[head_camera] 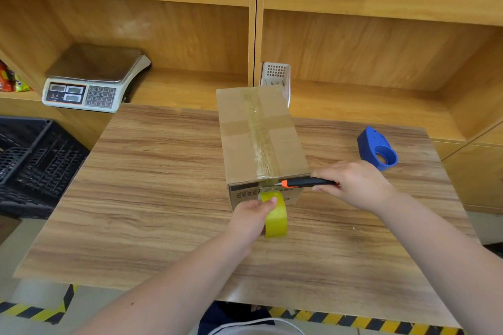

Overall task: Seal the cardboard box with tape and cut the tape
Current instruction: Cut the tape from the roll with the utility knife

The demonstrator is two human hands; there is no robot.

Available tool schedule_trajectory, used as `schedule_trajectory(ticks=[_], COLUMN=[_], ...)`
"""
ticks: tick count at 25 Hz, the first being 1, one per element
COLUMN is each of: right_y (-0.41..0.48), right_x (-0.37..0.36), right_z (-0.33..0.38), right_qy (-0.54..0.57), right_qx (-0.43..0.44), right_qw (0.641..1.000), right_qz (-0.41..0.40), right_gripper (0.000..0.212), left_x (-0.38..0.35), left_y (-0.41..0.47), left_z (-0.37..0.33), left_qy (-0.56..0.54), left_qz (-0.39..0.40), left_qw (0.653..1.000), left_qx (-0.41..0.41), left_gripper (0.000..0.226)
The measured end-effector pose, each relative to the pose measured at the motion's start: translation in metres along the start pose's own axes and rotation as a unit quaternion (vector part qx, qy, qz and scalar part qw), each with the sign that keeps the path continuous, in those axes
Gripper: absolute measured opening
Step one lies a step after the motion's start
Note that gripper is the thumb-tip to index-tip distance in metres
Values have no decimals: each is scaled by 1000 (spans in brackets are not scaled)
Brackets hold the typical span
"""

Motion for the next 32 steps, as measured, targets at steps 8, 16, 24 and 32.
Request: schedule_trajectory(ticks=[8, 16, 24, 32], right_y=[3, 8, 7, 7], right_x=[4, 0, -3, -7], right_z=[-6, -10, -8, -8], right_qy=[-11, -15, -22, -34], right_qx=[10, 24, 31, 22], right_qw=[1000, 1000, 999, 999], right_qz=[-12, -1, -11, -4], right_gripper=[19, 20, 20, 21], left_x=[-1, -1, 0, -3], left_y=[6, 9, 7, 2], left_z=[4, 5, -2, -4], left_qy=[4, 28, 16, -5], left_qz=[-10, -19, 5, -5], left_qw=[1000, 999, 1000, 1000], left_qx=[2, 7, 2, -3], left_gripper=[59, 60, 55, 42])
Point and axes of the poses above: each hand's wrist, its own y-axis towards the middle knuckle, its own x-axis out of the back of the hand, z = x × y, the point moved 3 cm from there along y, towards the middle knuckle, and after that the axes turned 12 degrees about z, right-handed, at the moved point
